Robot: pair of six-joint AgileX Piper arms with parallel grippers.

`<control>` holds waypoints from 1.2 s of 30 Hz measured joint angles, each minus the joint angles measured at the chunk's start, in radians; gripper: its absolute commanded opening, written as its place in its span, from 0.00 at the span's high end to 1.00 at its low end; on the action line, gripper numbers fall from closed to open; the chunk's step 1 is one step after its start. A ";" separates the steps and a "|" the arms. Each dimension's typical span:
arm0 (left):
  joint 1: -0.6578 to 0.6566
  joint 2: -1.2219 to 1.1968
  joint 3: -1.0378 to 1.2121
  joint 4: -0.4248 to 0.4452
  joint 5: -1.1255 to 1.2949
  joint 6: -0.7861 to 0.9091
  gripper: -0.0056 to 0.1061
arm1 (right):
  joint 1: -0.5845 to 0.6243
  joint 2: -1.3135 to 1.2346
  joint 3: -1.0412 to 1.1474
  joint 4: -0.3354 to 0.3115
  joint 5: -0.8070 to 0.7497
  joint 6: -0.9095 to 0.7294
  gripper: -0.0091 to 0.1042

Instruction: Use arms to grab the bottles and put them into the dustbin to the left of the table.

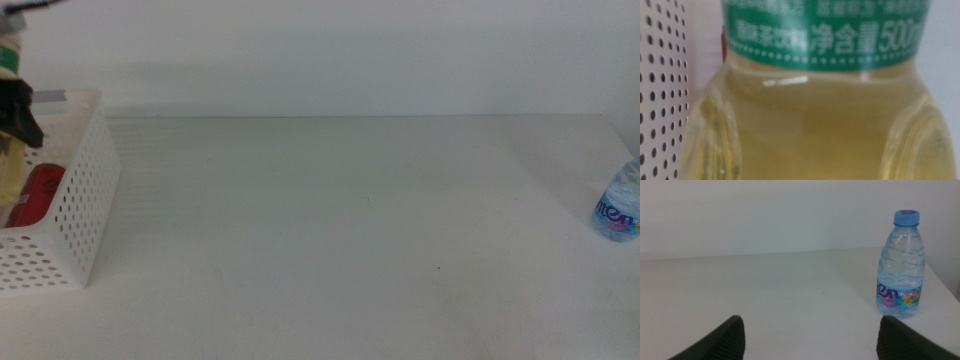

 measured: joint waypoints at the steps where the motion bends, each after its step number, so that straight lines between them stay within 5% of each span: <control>1: 0.000 0.013 0.000 0.002 0.000 0.004 0.99 | 0.000 0.000 0.000 0.000 0.000 0.000 0.30; 18: 0.000 0.195 -0.004 0.049 -0.060 0.012 0.94 | 0.000 0.000 0.000 0.000 0.000 0.000 0.30; 24: 0.000 0.223 -0.004 0.052 -0.068 0.015 0.67 | 0.000 0.000 0.001 0.000 0.000 0.000 0.30; 31: 0.000 0.239 -0.005 0.049 -0.070 0.017 0.14 | 0.000 0.000 0.001 0.000 0.000 0.000 0.30; 36: 0.000 0.230 -0.010 0.017 -0.065 0.013 0.14 | 0.000 0.000 0.001 0.000 0.000 0.000 0.30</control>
